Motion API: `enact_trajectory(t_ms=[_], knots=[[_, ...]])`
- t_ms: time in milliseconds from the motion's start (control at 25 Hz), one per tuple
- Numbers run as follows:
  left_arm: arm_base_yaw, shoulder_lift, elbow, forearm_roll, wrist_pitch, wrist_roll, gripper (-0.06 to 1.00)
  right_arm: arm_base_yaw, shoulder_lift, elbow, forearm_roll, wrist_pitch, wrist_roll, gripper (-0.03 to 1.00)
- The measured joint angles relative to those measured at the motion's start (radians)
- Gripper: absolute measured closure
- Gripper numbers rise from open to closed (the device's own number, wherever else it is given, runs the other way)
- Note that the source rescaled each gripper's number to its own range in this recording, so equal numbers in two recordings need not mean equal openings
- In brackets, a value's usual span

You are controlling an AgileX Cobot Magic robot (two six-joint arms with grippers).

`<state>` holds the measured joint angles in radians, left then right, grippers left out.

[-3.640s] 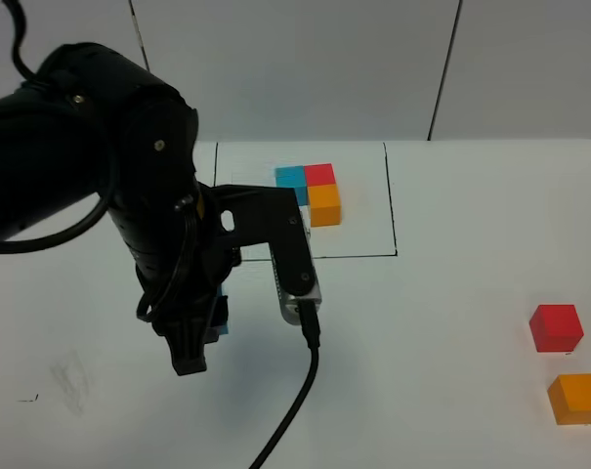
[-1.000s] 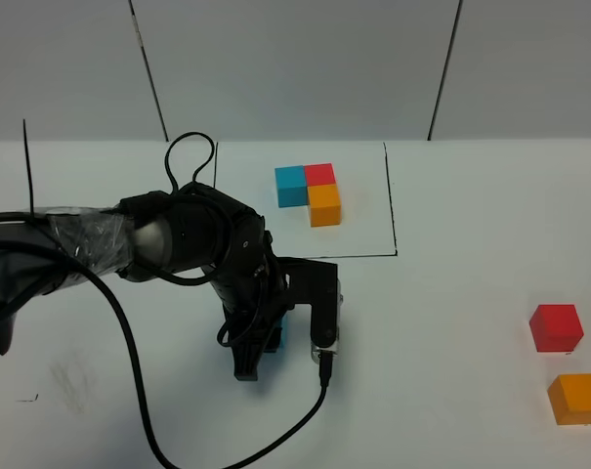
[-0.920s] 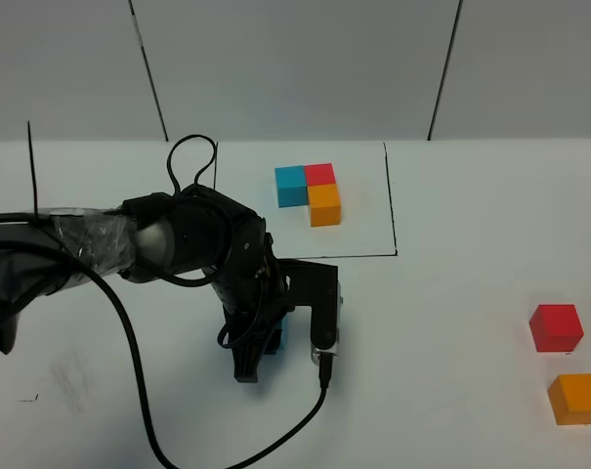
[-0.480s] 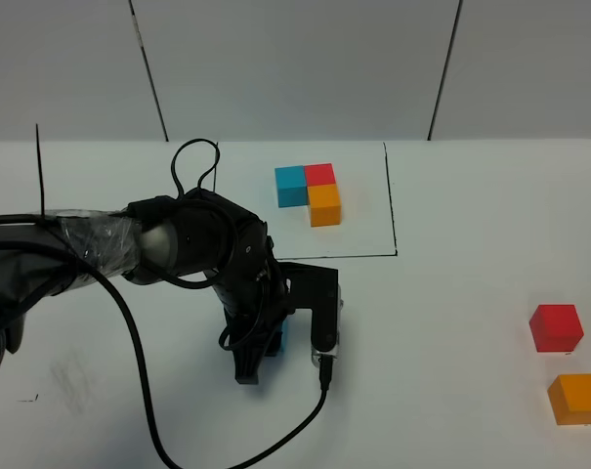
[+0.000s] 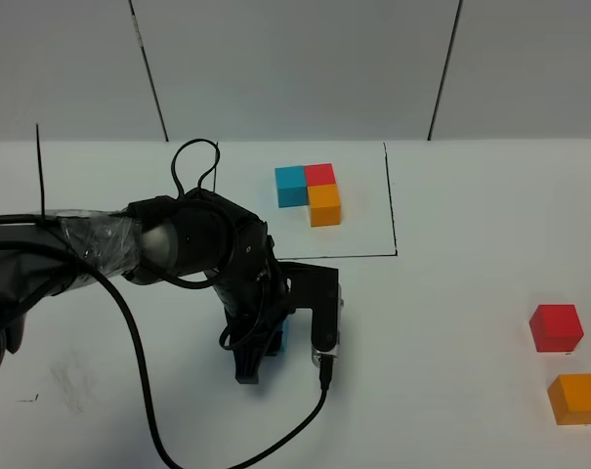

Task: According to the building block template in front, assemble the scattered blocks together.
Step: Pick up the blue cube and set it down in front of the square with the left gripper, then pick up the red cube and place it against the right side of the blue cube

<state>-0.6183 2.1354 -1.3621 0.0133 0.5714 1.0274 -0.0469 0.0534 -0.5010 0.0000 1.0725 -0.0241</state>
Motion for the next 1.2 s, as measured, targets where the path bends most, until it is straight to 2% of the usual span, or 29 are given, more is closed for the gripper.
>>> enact_trajectory(t_ms=[120, 160, 280, 360, 440, 520, 720, 880, 1200], knots=[[0.000, 0.000, 0.000, 0.000, 0.005, 0.000, 0.93, 0.000, 0.000, 0.000, 0.000, 0.000, 0.000, 0.35], [0.000, 0.000, 0.000, 0.000, 0.005, 0.000, 0.88, 0.000, 0.000, 0.000, 0.000, 0.000, 0.000, 0.35], [0.000, 0.000, -0.001, 0.000, -0.008, 0.000, 0.56, 0.000, 0.000, 0.000, 0.000, 0.000, 0.000, 0.35], [0.000, -0.001, -0.002, 0.000, -0.023, 0.000, 0.29, 0.000, 0.000, 0.000, 0.000, 0.000, 0.000, 0.35], [0.000, -0.001, -0.004, 0.000, -0.036, 0.000, 0.09, 0.000, 0.000, 0.000, 0.000, 0.000, 0.000, 0.35], [0.000, -0.002, -0.005, 0.000, -0.042, 0.000, -0.02, 0.000, 0.000, 0.000, 0.000, 0.000, 0.000, 0.35], [0.000, -0.026, -0.005, 0.000, -0.033, -0.001, -0.06, 0.000, 0.000, 0.000, 0.000, 0.000, 0.000, 0.35], [0.000, -0.081, -0.005, 0.005, 0.035, -0.010, -0.06, 0.000, 0.000, 0.000, 0.000, 0.000, 0.000, 0.35], [0.000, -0.244, -0.005, 0.026, 0.313, -0.166, 0.00, 0.000, 0.000, 0.000, 0.000, 0.000, 0.000, 0.35]])
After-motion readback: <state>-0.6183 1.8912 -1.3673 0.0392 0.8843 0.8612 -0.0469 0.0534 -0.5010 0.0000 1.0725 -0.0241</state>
